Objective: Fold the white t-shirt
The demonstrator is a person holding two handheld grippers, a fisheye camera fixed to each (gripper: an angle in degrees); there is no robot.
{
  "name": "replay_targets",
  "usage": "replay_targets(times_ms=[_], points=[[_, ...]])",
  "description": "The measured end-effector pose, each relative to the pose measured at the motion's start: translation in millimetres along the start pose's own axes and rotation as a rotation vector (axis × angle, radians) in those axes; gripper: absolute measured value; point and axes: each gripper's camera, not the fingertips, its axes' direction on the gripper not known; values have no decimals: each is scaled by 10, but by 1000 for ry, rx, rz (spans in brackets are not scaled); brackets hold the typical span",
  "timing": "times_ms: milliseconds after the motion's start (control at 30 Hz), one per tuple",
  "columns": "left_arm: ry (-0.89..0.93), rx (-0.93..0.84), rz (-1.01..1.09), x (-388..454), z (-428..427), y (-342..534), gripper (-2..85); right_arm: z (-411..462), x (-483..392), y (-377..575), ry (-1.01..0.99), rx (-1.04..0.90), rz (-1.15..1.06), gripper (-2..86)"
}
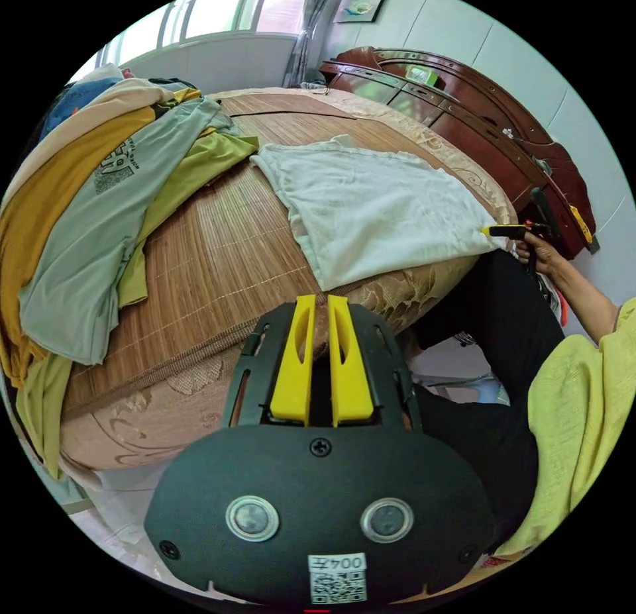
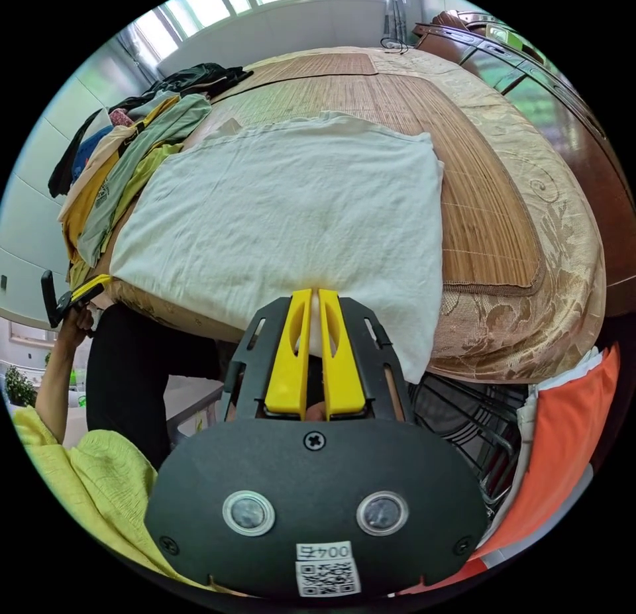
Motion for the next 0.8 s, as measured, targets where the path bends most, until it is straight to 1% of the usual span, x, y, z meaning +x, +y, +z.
replay_targets(times_ms=[100, 167, 200, 267, 300, 367, 400, 467, 500, 567, 667, 800], points=[[14, 91, 83, 506, -135, 36, 45, -237, 270, 21, -134, 16, -15, 62], [67, 125, 196, 1141, -36, -137, 60, -417, 537, 91, -203, 58, 24, 78], [89, 127, 229, 1327, 26, -199, 64, -503, 754, 145, -249, 69, 61, 90], [172, 100, 367, 2130, 384, -483, 77, -575, 1087, 230, -316, 75, 120, 105], [188, 96, 399, 2342, 487, -552, 80, -588, 1302, 290, -351, 76, 168, 108], [246, 83, 518, 3180, 922, -806, 91, -558, 1579, 365, -400, 63, 227, 109], [253, 76, 546, 3384, 1037, -867, 94, -519, 1724, 401, -435, 54, 254, 106], [256, 52, 646, 4164, 1474, -1068, 109, -451, 1916, 435, -494, 50, 295, 104], [257, 47, 669, 4354, 1576, -1106, 113, -408, 2033, 446, -528, 50, 323, 103], [265, 20, 763, 5061, 1946, -1195, 125, -352, 2170, 445, -551, 41, 351, 101], [245, -3, 859, 5774, 2323, -1165, 130, -332, 2330, 434, -616, 56, 360, 98], [176, -17, 940, 6397, 2718, -1019, 134, -359, 2488, 347, -699, 43, 337, 51]])
